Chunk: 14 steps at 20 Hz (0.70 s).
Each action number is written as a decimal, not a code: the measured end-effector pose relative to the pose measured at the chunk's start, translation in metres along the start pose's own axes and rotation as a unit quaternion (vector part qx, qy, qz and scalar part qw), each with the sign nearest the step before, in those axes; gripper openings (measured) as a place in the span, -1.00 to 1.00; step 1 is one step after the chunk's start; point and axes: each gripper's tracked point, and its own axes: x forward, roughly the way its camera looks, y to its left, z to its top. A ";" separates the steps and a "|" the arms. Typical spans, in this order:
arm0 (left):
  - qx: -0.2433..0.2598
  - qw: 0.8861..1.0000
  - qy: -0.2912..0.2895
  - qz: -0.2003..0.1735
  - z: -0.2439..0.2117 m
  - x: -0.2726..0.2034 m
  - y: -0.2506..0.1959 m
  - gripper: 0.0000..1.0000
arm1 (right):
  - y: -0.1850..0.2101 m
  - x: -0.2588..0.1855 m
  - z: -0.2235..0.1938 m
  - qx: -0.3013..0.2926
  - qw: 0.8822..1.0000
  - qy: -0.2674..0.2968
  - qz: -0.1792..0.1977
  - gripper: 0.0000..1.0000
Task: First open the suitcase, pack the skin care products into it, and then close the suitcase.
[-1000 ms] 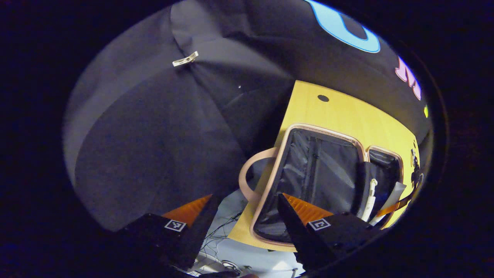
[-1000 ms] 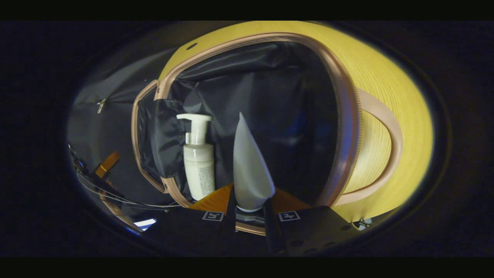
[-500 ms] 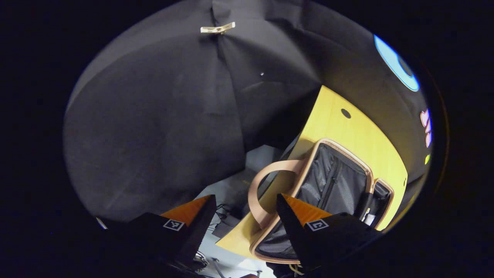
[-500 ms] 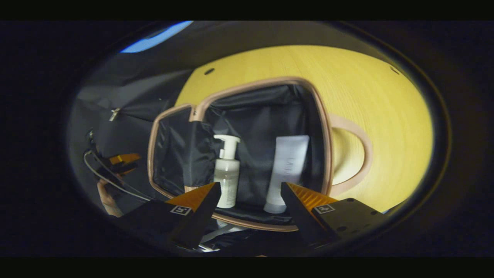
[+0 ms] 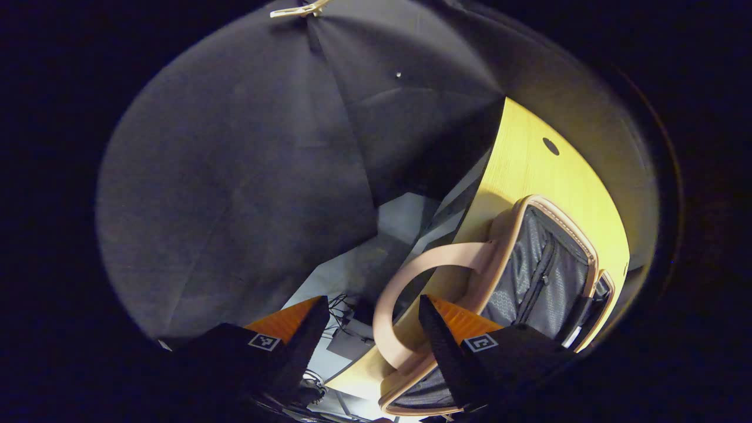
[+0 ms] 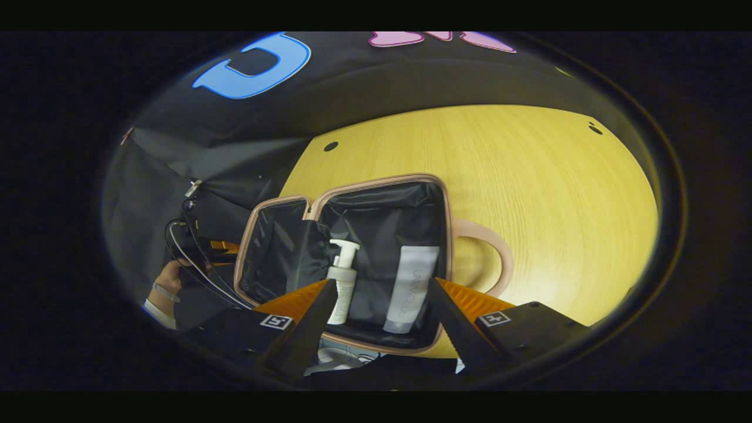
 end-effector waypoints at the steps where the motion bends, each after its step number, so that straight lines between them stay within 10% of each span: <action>1: 0.004 1.000 0.011 -0.003 0.000 0.008 -0.001 0.94 | -0.002 -0.001 0.001 0.000 1.000 0.000 -0.002 0.95; 3: 0.003 0.999 0.031 -0.029 -0.006 0.018 -0.015 0.90 | -0.007 -0.002 0.004 0.001 1.000 -0.005 -0.004 0.96; 6: 0.017 0.999 0.028 -0.004 -0.007 0.025 -0.009 -0.63 | -0.015 -0.004 0.006 0.005 1.000 -0.011 -0.009 0.96; 14: 0.090 0.989 -0.084 -0.082 0.018 -0.122 -0.060 -0.80 | -0.040 -0.030 0.020 -0.014 0.998 -0.064 0.013 0.96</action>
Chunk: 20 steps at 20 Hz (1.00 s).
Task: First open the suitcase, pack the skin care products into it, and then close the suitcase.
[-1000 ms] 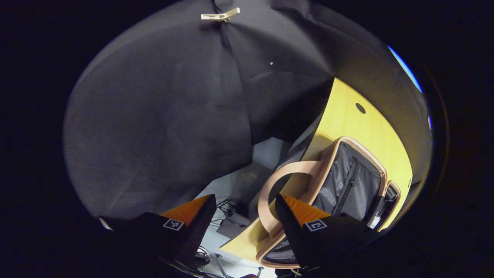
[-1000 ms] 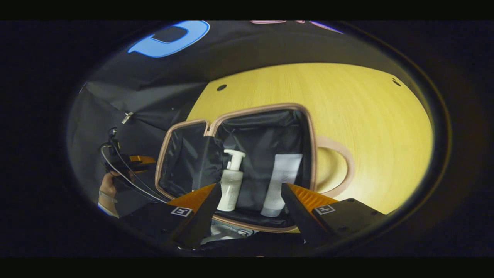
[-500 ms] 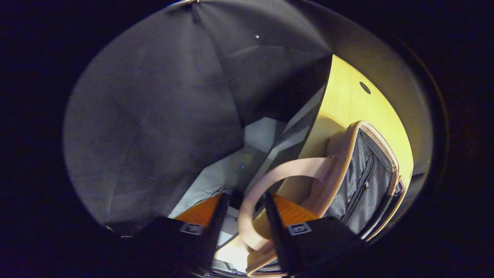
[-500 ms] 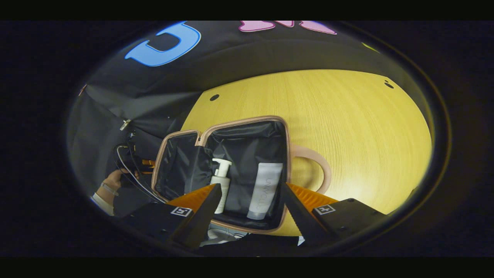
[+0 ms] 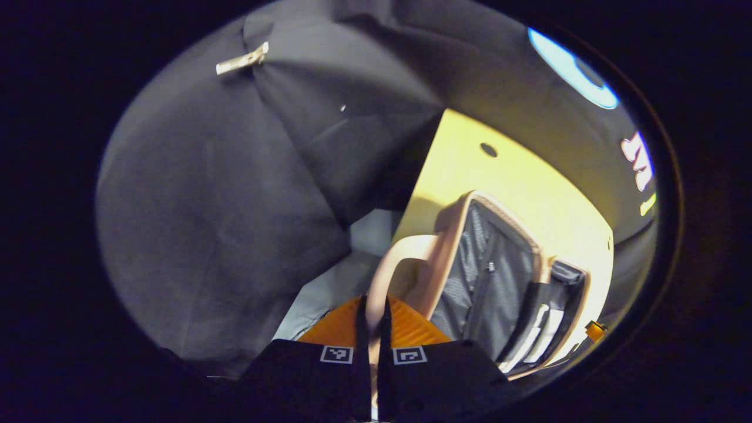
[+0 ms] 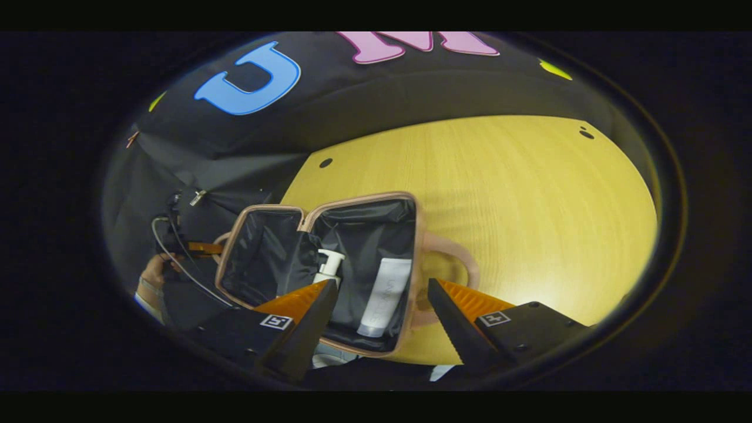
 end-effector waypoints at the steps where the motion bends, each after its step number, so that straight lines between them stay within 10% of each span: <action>1: 0.003 1.000 -0.011 -0.010 0.004 -0.021 -0.013 -0.80 | -0.007 -0.004 0.003 -0.007 1.000 -0.008 -0.002 0.95; 11: 0.091 0.981 -0.110 -0.130 0.009 -0.170 -0.220 -0.82 | -0.080 -0.086 0.035 -0.037 0.996 -0.086 -0.006 0.95; 20: 0.205 0.935 -0.025 -0.288 -0.114 -0.115 -0.453 -0.83 | -0.162 -0.170 0.019 -0.014 0.988 -0.139 -0.059 0.95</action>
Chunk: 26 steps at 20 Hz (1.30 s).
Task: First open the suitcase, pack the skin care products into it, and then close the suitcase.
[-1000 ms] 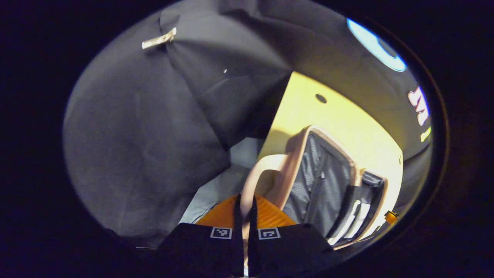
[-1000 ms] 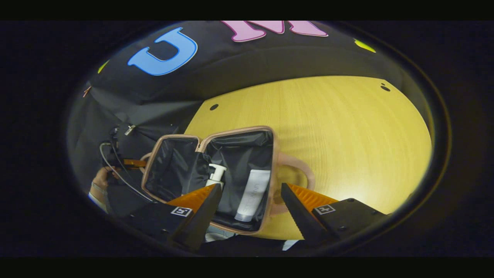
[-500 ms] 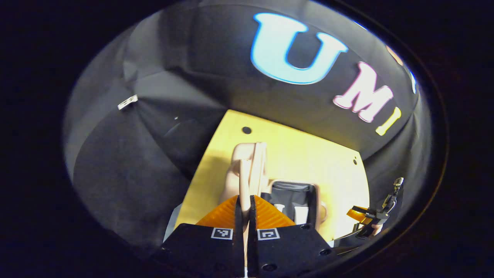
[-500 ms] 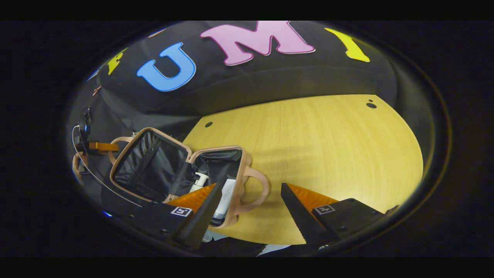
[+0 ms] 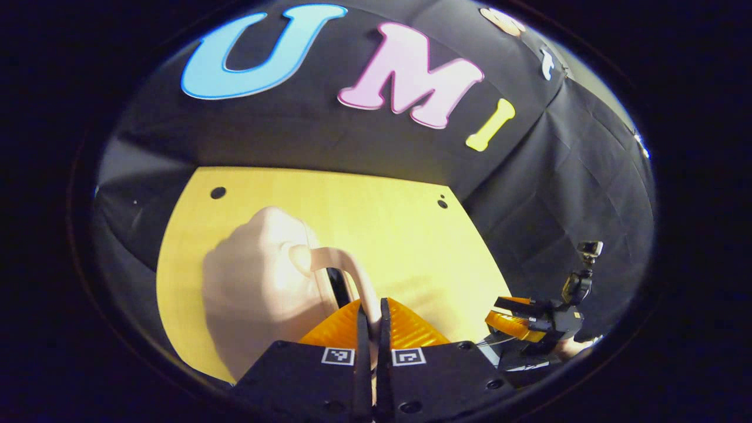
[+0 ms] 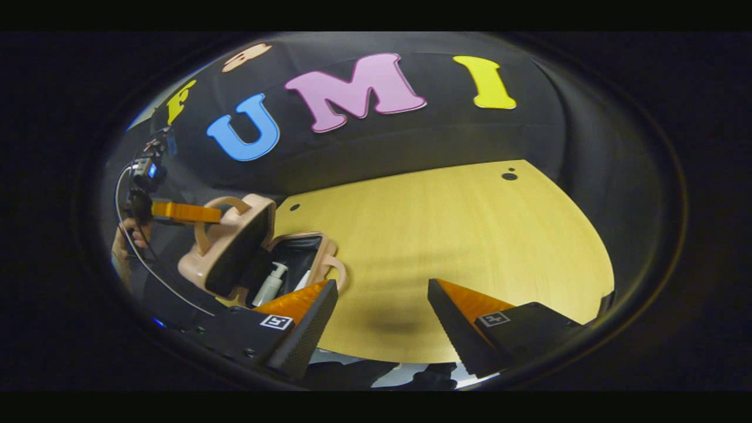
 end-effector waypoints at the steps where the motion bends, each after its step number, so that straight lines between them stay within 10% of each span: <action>1: 0.003 1.000 0.019 -0.007 -0.012 0.022 -0.006 -0.83 | -0.012 -0.007 0.000 0.008 1.000 -0.002 -0.010 0.95; 7: 0.039 0.993 0.107 0.024 -0.054 0.072 0.010 -0.82 | -0.082 -0.049 -0.015 0.051 0.995 -0.027 -0.078 0.96; 17: 0.112 0.986 0.095 0.079 -0.064 0.080 0.017 -0.63 | -0.109 -0.078 -0.021 0.086 0.986 -0.052 -0.132 0.95; 19: 0.147 0.981 0.076 0.097 -0.056 0.080 0.019 -0.29 | -0.112 -0.083 -0.018 0.078 0.986 -0.056 -0.138 0.95; 22: 0.200 0.973 0.050 0.107 -0.050 0.073 0.002 0.77 | -0.115 -0.086 -0.015 0.074 0.985 -0.059 -0.143 0.95; 26: 0.263 0.957 -0.005 0.126 -0.025 0.060 -0.018 0.98 | -0.116 -0.081 -0.004 0.057 0.985 -0.065 -0.147 0.95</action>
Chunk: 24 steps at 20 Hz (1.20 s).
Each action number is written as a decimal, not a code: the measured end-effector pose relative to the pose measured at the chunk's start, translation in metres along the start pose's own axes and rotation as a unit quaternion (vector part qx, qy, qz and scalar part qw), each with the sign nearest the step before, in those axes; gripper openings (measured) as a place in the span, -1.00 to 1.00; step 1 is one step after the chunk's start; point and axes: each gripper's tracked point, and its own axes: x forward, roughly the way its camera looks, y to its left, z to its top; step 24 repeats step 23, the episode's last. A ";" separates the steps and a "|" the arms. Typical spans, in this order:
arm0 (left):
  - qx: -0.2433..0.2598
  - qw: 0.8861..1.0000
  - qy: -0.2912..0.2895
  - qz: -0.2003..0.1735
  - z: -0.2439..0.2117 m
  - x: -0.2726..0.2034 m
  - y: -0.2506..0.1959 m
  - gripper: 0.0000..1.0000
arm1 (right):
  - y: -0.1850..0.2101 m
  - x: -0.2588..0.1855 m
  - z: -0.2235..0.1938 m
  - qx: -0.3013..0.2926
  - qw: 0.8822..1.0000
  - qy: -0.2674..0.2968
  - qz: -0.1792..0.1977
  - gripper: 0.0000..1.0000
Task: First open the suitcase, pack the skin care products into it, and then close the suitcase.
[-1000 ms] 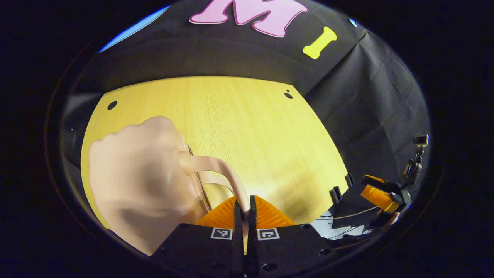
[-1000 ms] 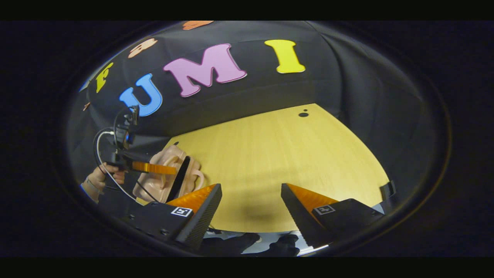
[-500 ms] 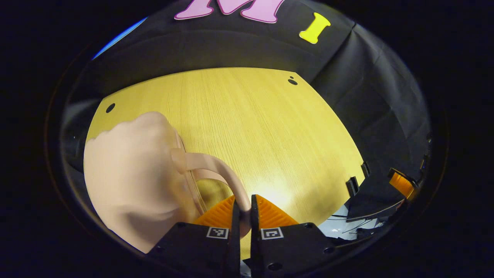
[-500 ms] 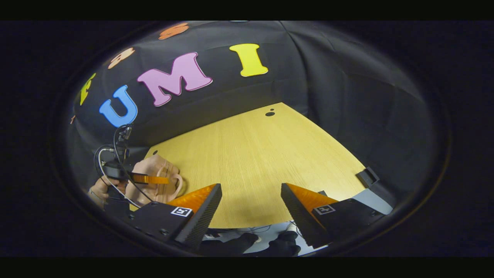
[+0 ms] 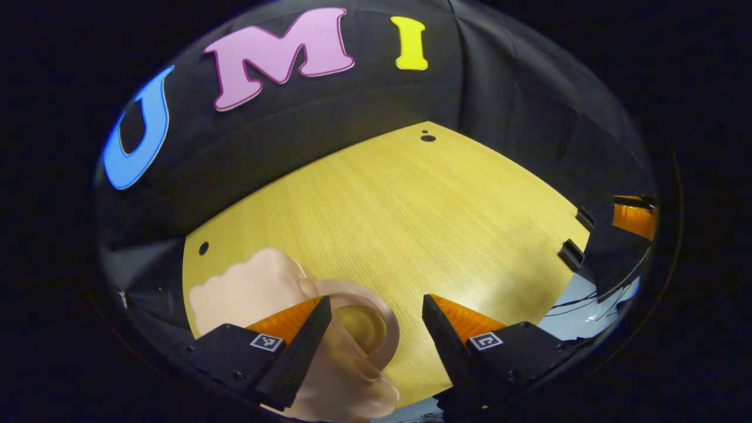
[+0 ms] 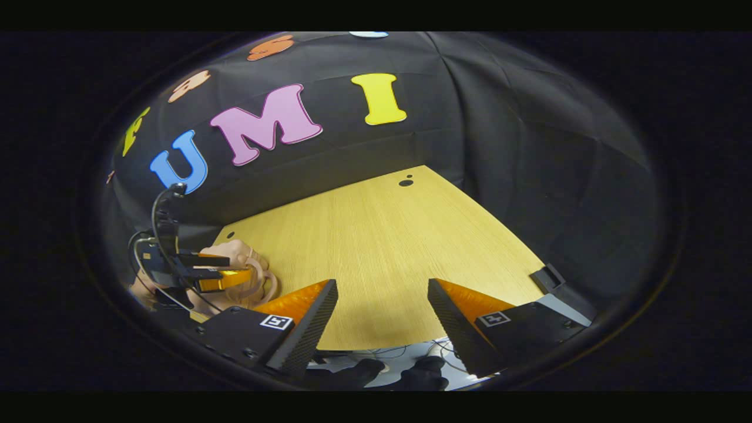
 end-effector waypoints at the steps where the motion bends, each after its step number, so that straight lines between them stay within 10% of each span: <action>1: -0.003 1.000 -0.018 -0.006 0.011 -0.008 -0.005 0.96 | 0.003 0.002 0.005 -0.006 1.000 -0.005 0.004 0.95; 4: -0.022 0.995 -0.090 -0.027 0.051 -0.029 -0.020 0.96 | 0.017 0.003 0.028 -0.028 0.999 -0.032 0.019 0.95; 11: -0.026 0.961 -0.269 0.057 0.131 -0.108 -0.011 0.96 | 0.051 -0.013 0.114 -0.091 0.983 -0.150 0.059 0.95; 24: -0.096 0.910 -0.388 0.107 0.154 -0.198 0.014 0.94 | 0.083 -0.080 0.224 -0.115 0.937 -0.322 0.074 0.73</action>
